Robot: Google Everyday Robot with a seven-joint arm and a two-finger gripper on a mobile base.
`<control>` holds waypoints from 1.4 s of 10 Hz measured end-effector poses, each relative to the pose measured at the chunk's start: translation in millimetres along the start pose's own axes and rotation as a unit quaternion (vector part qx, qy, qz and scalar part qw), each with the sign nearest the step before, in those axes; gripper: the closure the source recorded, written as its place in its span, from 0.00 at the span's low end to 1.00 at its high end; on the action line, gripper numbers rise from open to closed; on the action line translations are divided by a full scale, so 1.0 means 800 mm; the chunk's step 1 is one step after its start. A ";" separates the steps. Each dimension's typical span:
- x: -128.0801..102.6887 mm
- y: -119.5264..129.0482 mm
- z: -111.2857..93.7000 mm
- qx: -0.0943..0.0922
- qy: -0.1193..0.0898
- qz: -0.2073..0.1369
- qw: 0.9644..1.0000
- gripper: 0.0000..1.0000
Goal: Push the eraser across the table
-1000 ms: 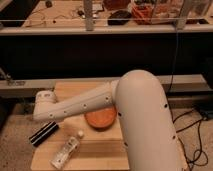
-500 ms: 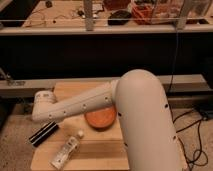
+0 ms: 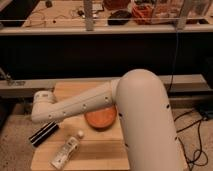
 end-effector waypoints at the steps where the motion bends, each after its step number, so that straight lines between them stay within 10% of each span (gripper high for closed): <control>1: -0.001 -0.001 0.002 0.001 -0.002 0.002 1.000 1.00; 14: 0.002 -0.004 0.046 0.034 -0.149 0.066 0.986 1.00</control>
